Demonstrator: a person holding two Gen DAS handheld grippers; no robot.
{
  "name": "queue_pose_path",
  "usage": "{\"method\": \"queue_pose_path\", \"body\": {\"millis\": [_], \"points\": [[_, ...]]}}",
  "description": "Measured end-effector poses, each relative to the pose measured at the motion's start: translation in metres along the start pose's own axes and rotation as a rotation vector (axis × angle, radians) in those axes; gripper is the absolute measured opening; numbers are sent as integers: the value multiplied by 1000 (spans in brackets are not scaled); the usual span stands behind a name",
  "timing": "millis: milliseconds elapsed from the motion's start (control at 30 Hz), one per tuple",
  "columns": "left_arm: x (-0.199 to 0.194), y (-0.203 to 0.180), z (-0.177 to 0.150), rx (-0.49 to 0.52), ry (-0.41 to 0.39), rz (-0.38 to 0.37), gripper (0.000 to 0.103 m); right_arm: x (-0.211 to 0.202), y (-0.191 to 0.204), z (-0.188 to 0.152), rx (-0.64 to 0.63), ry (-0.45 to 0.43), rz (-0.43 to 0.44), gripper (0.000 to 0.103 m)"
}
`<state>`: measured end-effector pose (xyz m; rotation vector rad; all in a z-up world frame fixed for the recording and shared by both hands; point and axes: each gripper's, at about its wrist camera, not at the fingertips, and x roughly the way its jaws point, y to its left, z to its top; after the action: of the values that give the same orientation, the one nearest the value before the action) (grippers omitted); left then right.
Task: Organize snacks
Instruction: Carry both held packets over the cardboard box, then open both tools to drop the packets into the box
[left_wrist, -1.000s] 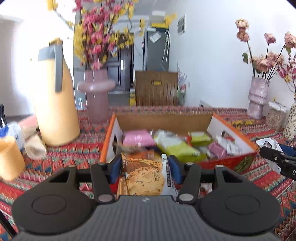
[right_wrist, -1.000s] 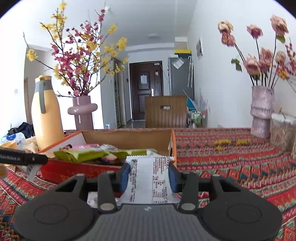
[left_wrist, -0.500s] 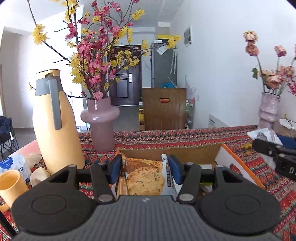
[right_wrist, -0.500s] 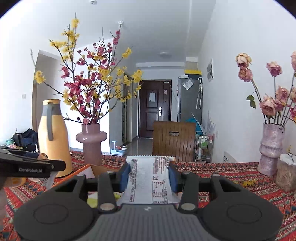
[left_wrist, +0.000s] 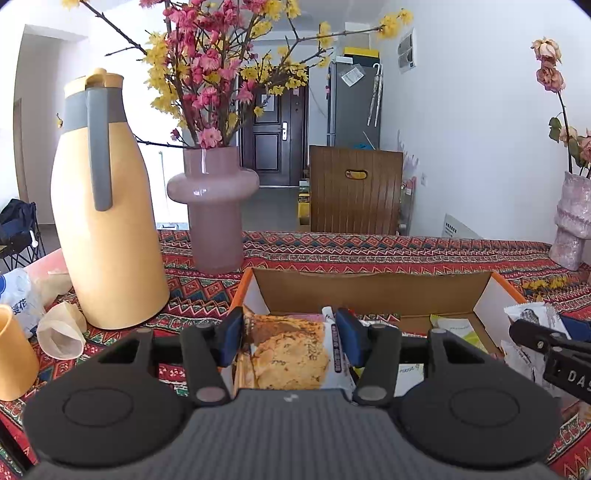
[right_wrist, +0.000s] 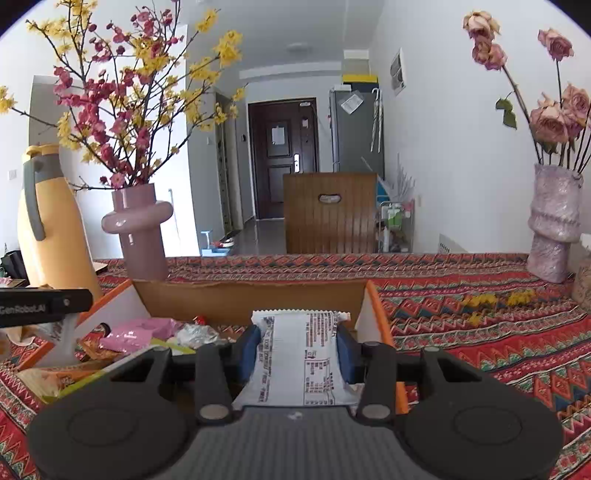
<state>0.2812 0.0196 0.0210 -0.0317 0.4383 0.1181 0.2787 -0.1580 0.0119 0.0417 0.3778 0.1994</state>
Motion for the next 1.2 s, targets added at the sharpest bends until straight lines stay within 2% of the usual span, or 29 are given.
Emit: {"method": "queue_pose_path", "body": {"millis": [333, 367, 433, 467, 500, 533, 600, 633, 733, 1200], "points": [[1, -2, -4, 6, -2, -9, 58, 0, -1, 0, 8, -3, -2, 43], [0, -2, -4, 4, -7, -8, 61, 0, -2, 0, 13, -6, 2, 43], [-2, -1, -4, -5, -19, -3, 75, -1, -4, -1, 23, -8, 8, 46], [-4, 0, -4, -14, -29, 4, 90, -1, -4, -1, 29, -12, 4, 46], [-6, 1, -4, -22, -44, 12, 99, -2, -5, -1, 34, -14, 6, 54], [-8, 2, -4, -26, -58, 15, 101, -3, -6, -1, 40, -18, 6, 60], [-12, 3, -3, -36, -73, 12, 103, -6, -8, -2, 52, -37, -3, 97], [-13, 3, -4, -40, -75, 16, 103, -7, -8, -2, 56, -51, -12, 103], [-10, 2, -4, -40, -58, 27, 103, -9, -8, -2, 53, -59, -39, 103], [-9, 4, -6, -53, -37, 6, 103, -13, -7, -3, 54, -58, -30, 103]]}}
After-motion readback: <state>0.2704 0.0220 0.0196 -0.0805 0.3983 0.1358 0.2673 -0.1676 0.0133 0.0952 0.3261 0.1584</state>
